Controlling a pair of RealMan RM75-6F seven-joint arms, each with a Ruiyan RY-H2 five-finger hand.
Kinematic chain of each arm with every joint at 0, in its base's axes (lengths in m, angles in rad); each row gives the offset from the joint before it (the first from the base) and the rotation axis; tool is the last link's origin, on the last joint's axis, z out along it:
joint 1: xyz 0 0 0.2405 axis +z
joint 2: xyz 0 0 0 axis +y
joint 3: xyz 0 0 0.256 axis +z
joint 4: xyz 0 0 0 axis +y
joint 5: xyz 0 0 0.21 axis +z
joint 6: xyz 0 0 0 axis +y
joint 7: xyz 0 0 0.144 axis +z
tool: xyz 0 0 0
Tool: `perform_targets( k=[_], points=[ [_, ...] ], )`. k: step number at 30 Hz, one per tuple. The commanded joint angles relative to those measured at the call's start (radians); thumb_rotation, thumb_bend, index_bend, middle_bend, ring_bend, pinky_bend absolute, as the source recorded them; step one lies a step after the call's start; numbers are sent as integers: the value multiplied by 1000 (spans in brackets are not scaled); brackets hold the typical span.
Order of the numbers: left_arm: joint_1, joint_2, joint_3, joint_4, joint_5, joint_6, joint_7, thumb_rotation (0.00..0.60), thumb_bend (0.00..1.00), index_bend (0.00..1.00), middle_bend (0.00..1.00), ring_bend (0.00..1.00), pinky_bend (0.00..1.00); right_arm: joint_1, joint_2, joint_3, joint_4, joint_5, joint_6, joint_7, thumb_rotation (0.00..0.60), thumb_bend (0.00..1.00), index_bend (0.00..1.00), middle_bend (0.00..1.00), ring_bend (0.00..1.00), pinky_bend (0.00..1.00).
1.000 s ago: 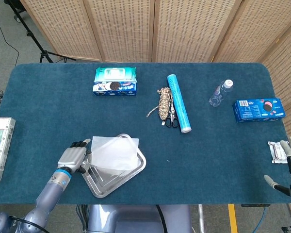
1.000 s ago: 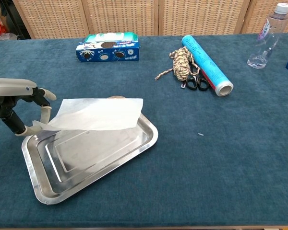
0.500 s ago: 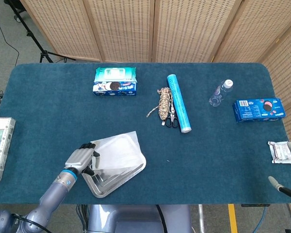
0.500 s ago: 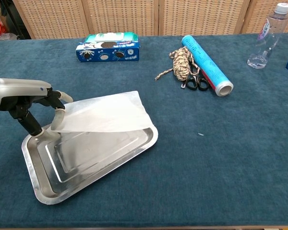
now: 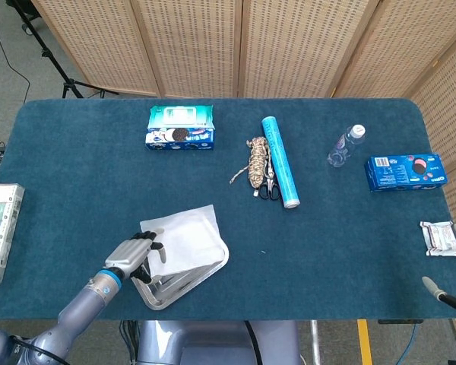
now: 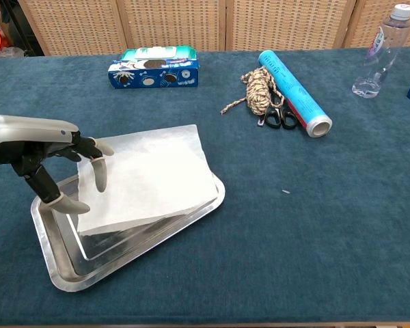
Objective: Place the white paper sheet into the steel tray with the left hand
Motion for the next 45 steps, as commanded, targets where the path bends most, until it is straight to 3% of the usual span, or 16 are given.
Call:
perform_targets(
  k=[1, 5, 10, 13, 17, 25, 45],
  points=[
    [-5, 15, -2, -14, 3, -38, -45, 600, 248, 418, 0, 0, 0, -3, 0, 1, 1, -2, 6, 4, 600, 0, 43, 0, 0, 0],
    [-1, 26, -13, -10, 39, -52, -94, 600, 248, 360, 0, 0, 0, -6, -1, 3, 5, -7, 15, 12, 600, 0, 43, 0, 0, 0],
    [32, 18, -23, 22, 177, -7, -149, 600, 270, 287, 0, 0, 0, -7, 1, 2, 6, -6, 12, 14, 600, 0, 43, 0, 0, 0],
    [50, 43, -35, 41, 260, -56, -227, 600, 264, 192, 0, 0, 0, -5, 1, 1, 5, -8, 6, 7, 600, 0, 43, 0, 0, 0],
    [60, 76, -44, 71, 306, -121, -318, 600, 250, 177, 0, 0, 0, -5, -1, 1, 2, -9, 4, 2, 600, 0, 43, 0, 0, 0],
    [37, 103, -46, 112, 302, -261, -438, 600, 232, 177, 0, 0, 0, -3, -1, 1, -1, -10, -3, -7, 600, 0, 43, 0, 0, 0],
    [-42, 52, 36, 142, 226, -275, -433, 600, 226, 177, 0, 0, 0, -7, 4, 4, 3, -7, -1, 16, 600, 0, 43, 0, 0, 0]
  ],
)
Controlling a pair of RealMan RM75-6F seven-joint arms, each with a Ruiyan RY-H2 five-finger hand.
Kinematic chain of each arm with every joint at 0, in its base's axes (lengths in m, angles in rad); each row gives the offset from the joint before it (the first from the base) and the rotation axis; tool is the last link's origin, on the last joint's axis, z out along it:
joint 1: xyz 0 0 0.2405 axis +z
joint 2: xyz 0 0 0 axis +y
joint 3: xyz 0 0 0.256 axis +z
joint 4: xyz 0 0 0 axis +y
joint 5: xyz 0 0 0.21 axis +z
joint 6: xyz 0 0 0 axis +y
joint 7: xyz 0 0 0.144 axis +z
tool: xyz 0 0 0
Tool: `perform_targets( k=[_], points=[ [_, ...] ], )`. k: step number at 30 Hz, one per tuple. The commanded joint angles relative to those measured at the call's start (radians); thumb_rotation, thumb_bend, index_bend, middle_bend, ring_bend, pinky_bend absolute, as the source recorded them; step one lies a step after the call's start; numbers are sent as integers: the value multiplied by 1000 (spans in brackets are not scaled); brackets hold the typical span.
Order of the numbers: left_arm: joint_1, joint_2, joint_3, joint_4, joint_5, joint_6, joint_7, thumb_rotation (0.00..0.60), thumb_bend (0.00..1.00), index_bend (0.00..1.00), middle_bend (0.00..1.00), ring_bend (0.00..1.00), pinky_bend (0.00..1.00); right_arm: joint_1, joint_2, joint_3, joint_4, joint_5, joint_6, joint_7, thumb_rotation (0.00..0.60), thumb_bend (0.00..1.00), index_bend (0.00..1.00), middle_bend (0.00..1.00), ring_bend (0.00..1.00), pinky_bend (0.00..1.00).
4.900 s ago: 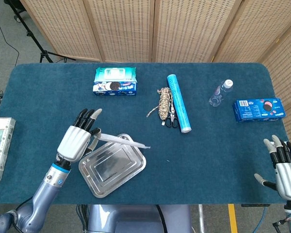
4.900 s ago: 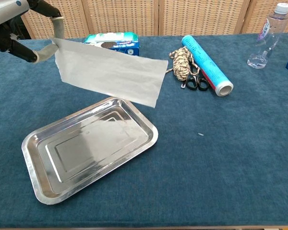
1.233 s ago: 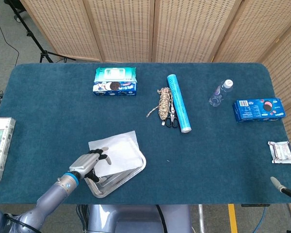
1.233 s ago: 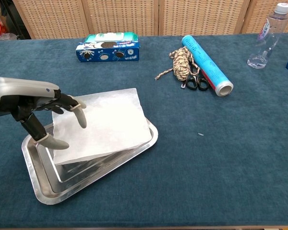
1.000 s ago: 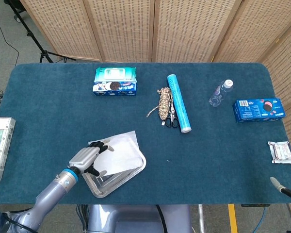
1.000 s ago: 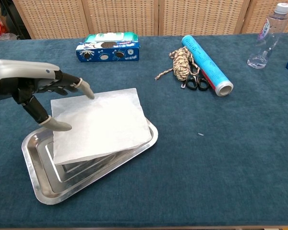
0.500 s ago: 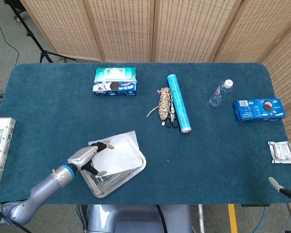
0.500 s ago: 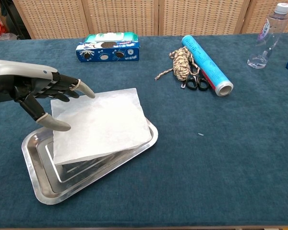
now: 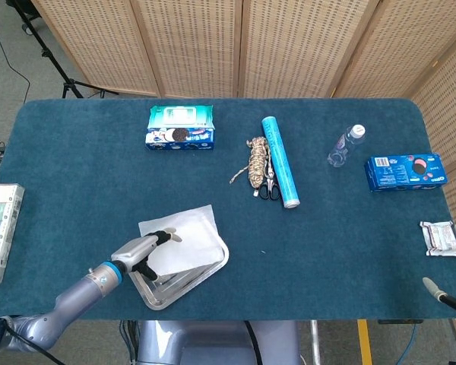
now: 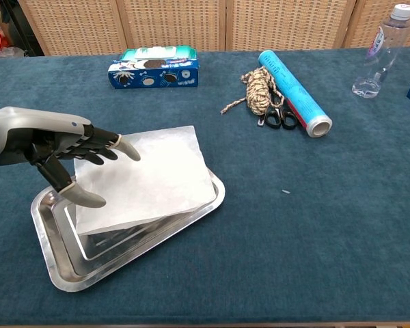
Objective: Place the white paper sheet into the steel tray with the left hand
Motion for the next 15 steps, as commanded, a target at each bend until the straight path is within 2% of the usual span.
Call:
perform_targets(
  k=[1, 15],
  points=[
    [-11, -9, 15, 5, -14, 1, 7, 600, 226, 177, 0, 0, 0, 0, 0, 0, 0, 0, -1, 1, 600, 0, 43, 0, 0, 0],
    [-46, -15, 61, -27, -52, 26, 30, 600, 225, 177, 0, 0, 0, 0, 0, 0, 0, -2, -1, 3, 600, 0, 43, 0, 0, 0]
  ],
)
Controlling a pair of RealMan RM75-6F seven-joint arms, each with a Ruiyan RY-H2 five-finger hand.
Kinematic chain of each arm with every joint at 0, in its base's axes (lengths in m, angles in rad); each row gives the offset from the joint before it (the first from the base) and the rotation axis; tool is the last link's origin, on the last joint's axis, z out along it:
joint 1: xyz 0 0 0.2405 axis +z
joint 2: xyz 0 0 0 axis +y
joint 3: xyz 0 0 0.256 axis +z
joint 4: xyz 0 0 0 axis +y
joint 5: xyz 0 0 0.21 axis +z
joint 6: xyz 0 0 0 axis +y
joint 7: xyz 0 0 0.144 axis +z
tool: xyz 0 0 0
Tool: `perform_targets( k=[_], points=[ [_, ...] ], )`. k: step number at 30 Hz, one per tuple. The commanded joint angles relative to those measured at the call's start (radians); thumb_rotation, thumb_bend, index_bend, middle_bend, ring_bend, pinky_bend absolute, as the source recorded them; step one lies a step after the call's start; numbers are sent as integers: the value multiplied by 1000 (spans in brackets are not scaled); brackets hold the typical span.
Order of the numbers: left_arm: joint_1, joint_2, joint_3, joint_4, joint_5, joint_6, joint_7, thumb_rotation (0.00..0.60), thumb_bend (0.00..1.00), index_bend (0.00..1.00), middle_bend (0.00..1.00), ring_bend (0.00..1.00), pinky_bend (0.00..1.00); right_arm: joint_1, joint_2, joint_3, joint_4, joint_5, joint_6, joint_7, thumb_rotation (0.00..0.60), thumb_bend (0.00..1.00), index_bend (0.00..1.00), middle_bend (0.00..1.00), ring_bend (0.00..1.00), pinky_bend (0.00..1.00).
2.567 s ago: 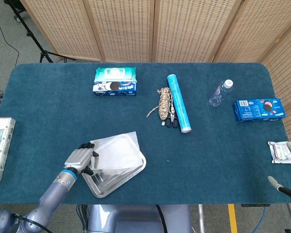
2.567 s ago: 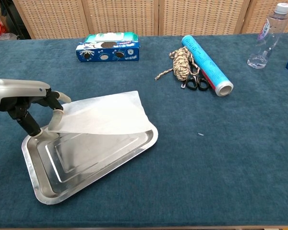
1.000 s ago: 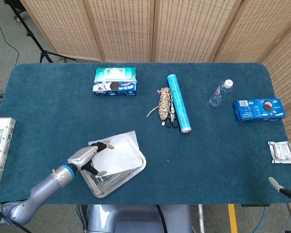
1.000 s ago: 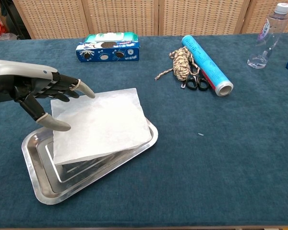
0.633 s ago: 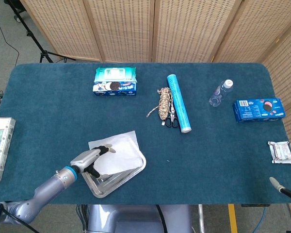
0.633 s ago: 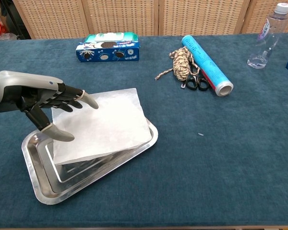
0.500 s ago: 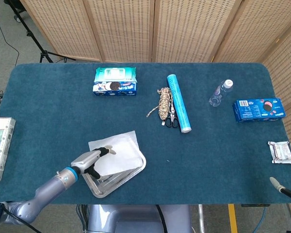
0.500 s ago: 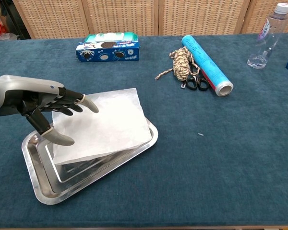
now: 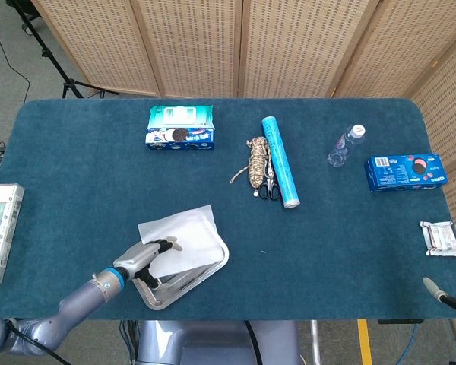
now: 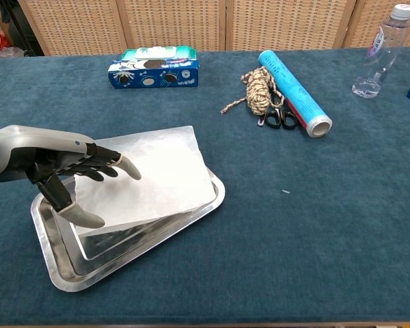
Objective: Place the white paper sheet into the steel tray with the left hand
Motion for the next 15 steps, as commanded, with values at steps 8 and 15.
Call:
perform_targets(
  k=[8, 15],
  points=[
    [-14, 0, 24, -22, -11, 11, 6, 600, 224, 177, 0, 0, 0, -1, 0, -1, -1, -3, 1, 0, 600, 0, 43, 0, 0, 0],
    [-21, -13, 42, -19, -24, 15, 5, 600, 224, 177, 0, 0, 0, -2, 1, 0, 0, -2, 1, 3, 600, 0, 43, 0, 0, 0]
  ],
)
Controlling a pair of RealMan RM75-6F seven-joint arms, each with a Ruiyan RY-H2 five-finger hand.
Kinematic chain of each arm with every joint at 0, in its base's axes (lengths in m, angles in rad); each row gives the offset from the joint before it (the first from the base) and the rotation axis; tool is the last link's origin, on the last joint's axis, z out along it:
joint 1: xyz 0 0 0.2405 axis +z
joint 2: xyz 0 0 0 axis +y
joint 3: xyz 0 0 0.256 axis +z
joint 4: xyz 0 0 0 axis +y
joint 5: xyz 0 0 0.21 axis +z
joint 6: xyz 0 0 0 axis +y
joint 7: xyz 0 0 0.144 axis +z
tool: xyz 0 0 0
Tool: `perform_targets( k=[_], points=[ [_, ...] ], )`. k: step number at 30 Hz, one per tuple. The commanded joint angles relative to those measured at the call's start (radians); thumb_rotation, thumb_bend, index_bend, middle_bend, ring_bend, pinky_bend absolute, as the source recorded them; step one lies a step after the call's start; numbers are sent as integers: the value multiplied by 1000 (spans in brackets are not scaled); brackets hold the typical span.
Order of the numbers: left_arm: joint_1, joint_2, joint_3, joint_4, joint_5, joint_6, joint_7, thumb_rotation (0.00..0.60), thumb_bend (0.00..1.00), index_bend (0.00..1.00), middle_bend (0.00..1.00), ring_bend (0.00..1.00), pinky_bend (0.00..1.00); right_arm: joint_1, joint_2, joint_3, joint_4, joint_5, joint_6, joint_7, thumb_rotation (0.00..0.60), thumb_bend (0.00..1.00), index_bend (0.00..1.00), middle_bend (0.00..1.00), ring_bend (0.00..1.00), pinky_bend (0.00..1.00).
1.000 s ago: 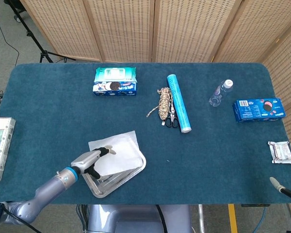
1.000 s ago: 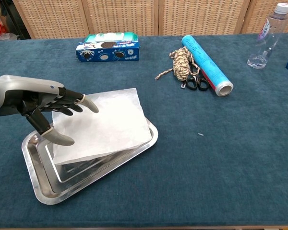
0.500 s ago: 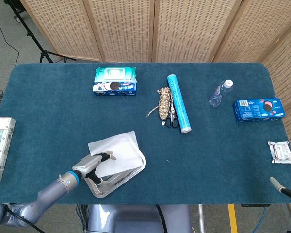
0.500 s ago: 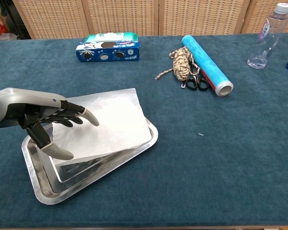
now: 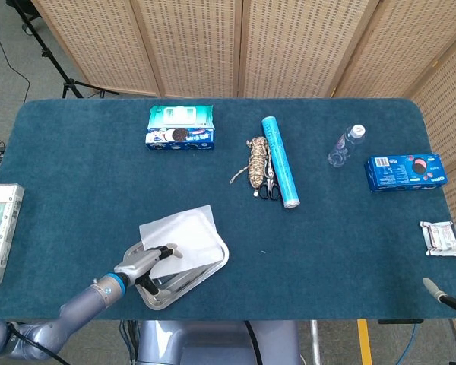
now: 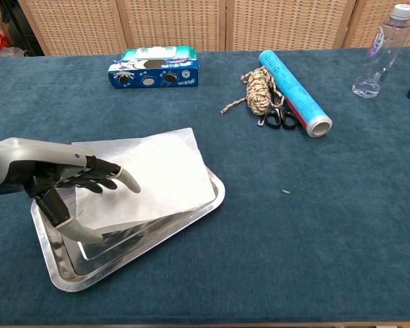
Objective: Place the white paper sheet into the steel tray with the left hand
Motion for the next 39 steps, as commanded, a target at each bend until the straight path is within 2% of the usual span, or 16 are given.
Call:
perform_targets(
  k=[1, 16, 39],
  points=[
    [-1, -4, 3, -1, -2, 3, -1, 600, 224, 177, 0, 0, 0, 0, 0, 0, 0, -1, 0, 0, 600, 0, 43, 0, 0, 0],
    [10, -23, 11, -50, -19, 35, -28, 600, 225, 177, 0, 0, 0, 1, 0, -2, -2, -2, -5, -5, 600, 0, 43, 0, 0, 0],
    [19, -49, 9, -93, -46, 24, -92, 600, 227, 176, 0, 0, 0, -3, 1, -2, 0, -3, 2, -1, 600, 0, 43, 0, 0, 0]
  ],
)
